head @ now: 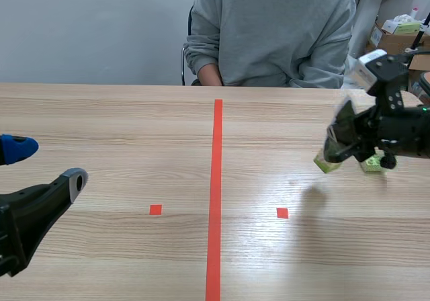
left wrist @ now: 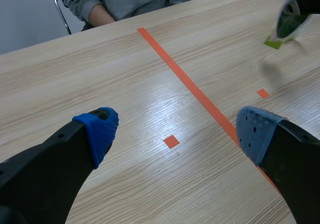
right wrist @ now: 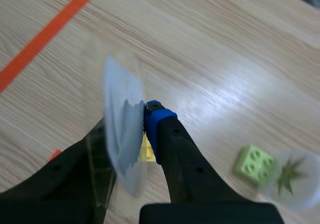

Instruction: Do the leaf sorting experiment

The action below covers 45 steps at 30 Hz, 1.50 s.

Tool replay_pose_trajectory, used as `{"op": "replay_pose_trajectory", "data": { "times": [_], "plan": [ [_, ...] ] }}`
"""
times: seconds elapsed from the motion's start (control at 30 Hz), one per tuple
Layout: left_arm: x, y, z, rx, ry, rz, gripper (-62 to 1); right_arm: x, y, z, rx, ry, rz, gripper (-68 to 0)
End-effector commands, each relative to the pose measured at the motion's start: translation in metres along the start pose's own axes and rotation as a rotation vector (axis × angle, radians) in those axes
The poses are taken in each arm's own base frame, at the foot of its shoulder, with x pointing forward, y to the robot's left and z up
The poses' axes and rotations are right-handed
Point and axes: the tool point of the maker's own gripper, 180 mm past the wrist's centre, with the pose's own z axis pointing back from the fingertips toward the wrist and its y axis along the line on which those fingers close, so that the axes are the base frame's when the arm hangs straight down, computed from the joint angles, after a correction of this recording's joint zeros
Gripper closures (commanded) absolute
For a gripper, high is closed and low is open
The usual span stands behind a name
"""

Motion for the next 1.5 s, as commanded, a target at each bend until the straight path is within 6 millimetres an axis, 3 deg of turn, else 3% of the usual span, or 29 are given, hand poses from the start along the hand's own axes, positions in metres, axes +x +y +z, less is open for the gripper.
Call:
{"op": "replay_pose_trajectory", "data": {
  "times": [0.0,0.1,0.27,0.47,0.63,0.9,1.03,1.13,1.33,1.47],
  "plan": [
    [0.010,-0.001,-0.001,-0.002,-0.037,0.006,-51.0,-0.001,-0.013,0.005,-0.031,-0.012,-0.021,-1.3],
    [0.010,-0.001,-0.001,-0.002,-0.037,0.006,-51.0,-0.017,-0.030,0.019,-0.088,0.012,-0.060,-1.3],
    [0.010,-0.001,-0.001,-0.002,-0.037,0.006,-51.0,-0.028,-0.058,0.035,-0.169,0.021,-0.108,-1.3],
    [0.010,-0.001,-0.001,-0.001,-0.039,0.004,-51.0,-0.050,-0.073,0.029,-0.187,0.051,-0.175,-1.3],
    [0.011,-0.001,-0.002,-0.001,-0.041,0.003,-51.0,-0.063,-0.080,0.020,-0.187,0.067,-0.215,-1.3],
    [0.010,-0.001,-0.002,-0.001,-0.037,0.003,-51.0,-0.068,-0.082,0.021,-0.203,0.074,-0.222,-1.5],
    [0.010,-0.001,-0.002,-0.001,-0.037,0.003,-51.0,-0.063,-0.084,0.022,-0.205,0.068,-0.213,-6.0],
    [0.009,-0.001,-0.002,-0.001,-0.031,0.003,-51.0,-0.055,-0.088,0.025,-0.209,0.046,-0.208,-13.2],
    [0.008,0.000,-0.002,-0.001,-0.023,0.000,-51.0,-0.045,-0.092,0.028,-0.216,0.022,-0.187,-41.2],
    [0.008,0.000,-0.002,-0.001,-0.023,0.000,-51.0,-0.043,-0.093,0.028,-0.220,0.009,-0.192,-53.3]
  ]
}}
